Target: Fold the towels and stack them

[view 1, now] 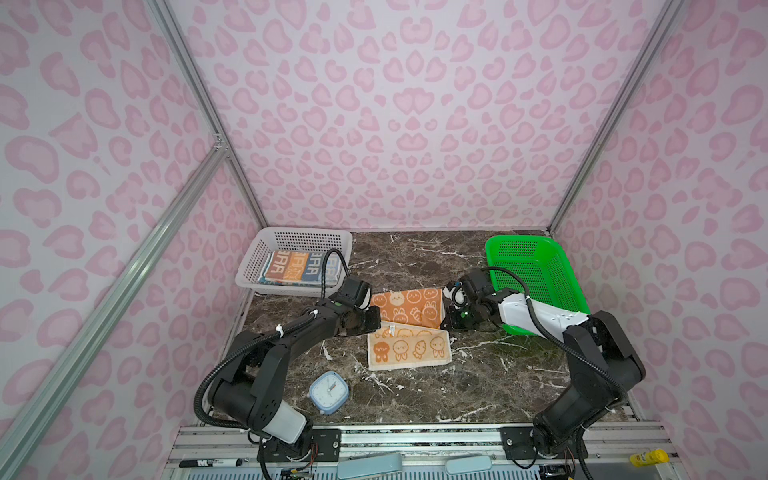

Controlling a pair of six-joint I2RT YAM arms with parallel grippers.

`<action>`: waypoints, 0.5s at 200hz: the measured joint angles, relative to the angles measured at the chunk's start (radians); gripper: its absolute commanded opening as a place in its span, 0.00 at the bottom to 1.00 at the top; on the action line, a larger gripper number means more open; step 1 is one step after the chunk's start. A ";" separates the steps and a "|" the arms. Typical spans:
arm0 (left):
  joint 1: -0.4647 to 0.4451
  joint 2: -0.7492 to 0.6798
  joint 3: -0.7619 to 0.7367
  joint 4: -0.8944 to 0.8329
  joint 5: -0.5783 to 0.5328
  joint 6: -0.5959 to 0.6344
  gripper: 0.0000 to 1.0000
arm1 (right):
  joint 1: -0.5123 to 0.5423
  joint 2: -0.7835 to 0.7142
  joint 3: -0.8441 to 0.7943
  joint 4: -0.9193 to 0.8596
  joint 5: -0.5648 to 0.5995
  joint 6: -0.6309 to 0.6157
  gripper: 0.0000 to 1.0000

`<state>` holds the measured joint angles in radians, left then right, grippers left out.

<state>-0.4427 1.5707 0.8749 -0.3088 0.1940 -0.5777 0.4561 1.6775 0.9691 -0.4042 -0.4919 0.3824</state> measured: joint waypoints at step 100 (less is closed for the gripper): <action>0.039 0.338 0.371 -0.092 -0.115 0.047 0.03 | -0.058 0.227 0.254 0.007 0.028 0.006 0.00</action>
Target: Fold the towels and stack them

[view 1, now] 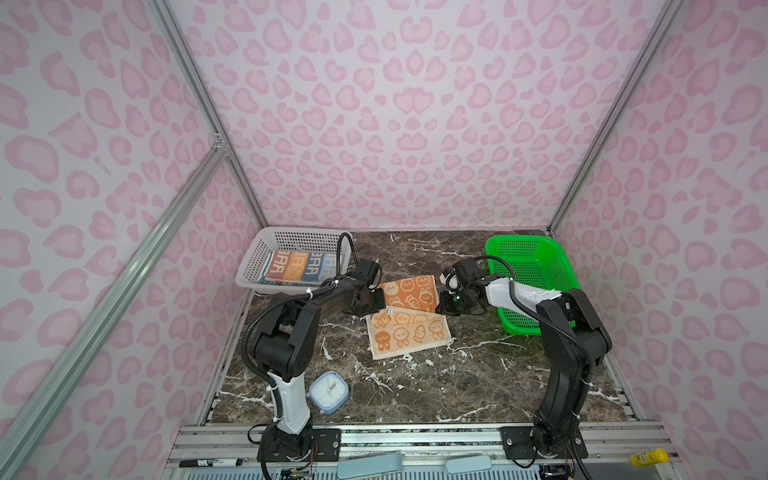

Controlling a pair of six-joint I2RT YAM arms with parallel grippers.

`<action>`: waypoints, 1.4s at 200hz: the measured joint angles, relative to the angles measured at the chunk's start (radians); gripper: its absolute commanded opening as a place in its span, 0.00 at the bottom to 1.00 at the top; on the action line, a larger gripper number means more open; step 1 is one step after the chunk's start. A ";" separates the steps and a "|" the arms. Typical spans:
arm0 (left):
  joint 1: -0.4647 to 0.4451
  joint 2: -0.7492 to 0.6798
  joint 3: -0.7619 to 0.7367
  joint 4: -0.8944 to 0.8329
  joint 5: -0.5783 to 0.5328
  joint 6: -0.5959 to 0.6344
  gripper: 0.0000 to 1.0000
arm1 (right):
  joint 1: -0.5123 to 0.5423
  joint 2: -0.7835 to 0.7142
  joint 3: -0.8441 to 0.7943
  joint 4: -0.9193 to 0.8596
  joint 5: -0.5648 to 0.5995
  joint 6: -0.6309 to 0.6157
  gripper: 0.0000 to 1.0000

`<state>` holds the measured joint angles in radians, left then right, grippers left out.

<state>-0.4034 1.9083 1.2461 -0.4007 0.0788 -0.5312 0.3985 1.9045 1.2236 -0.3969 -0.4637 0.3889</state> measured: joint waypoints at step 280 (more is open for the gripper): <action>-0.133 -0.284 -0.240 0.016 -0.161 0.004 0.03 | -0.036 -0.114 -0.177 0.115 -0.069 0.208 0.53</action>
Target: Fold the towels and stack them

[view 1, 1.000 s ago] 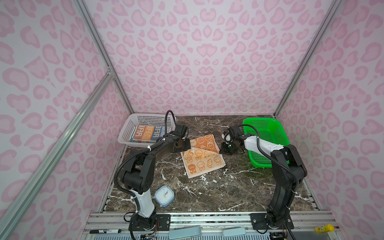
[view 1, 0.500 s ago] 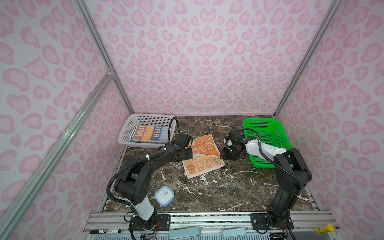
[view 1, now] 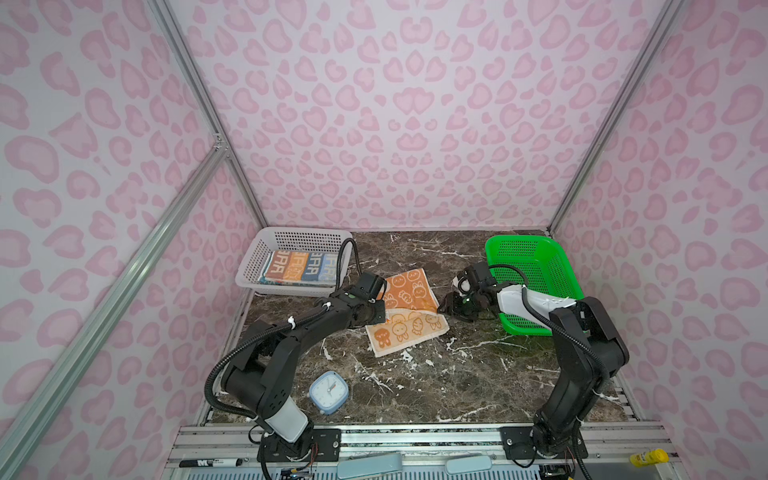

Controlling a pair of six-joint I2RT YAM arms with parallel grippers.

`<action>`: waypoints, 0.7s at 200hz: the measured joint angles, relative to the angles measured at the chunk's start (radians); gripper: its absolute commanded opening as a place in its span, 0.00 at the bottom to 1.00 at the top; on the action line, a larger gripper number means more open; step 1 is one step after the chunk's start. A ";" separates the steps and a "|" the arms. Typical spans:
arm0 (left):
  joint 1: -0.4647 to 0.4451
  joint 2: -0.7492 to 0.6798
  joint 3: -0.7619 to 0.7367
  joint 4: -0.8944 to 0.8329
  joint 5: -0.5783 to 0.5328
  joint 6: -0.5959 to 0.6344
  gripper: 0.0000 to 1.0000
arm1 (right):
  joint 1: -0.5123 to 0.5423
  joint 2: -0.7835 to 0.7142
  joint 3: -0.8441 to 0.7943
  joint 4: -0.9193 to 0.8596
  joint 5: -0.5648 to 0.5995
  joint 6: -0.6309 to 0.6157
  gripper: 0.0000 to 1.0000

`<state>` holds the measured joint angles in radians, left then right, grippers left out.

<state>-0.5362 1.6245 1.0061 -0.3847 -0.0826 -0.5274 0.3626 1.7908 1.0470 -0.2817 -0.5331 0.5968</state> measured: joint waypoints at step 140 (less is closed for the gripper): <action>-0.014 -0.006 -0.009 0.020 -0.026 -0.003 0.03 | -0.004 0.059 -0.014 0.118 -0.080 0.077 0.31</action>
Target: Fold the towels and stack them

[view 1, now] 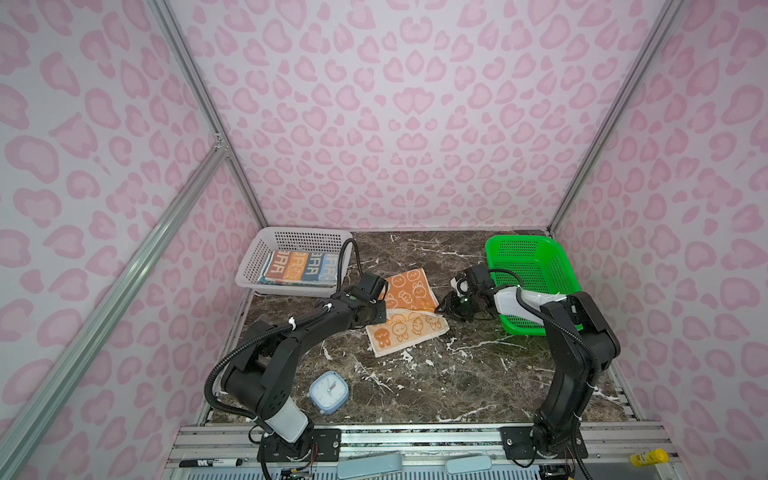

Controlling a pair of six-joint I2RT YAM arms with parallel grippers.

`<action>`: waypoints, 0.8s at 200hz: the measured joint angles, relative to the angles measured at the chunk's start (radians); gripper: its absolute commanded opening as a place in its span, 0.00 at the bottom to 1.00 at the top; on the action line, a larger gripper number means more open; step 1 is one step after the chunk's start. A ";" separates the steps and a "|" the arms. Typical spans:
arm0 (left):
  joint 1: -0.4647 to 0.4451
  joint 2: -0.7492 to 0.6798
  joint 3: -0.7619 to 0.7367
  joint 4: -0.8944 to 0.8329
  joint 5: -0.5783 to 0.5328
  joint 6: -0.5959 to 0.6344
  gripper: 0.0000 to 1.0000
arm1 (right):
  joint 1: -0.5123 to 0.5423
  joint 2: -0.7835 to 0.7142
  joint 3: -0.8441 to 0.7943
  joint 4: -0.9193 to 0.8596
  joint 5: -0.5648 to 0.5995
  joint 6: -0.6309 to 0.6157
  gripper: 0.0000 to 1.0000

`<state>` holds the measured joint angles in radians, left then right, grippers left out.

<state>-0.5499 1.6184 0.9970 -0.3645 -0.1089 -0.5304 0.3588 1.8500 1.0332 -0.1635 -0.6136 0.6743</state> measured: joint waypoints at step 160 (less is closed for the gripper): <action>-0.013 -0.098 -0.008 0.000 -0.014 0.032 0.03 | 0.004 -0.121 0.027 -0.053 0.021 -0.020 0.00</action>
<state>-0.5625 1.5200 0.9894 -0.3649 -0.1226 -0.4980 0.3626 1.7287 1.0607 -0.2165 -0.5930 0.6544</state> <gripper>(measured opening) 0.066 0.052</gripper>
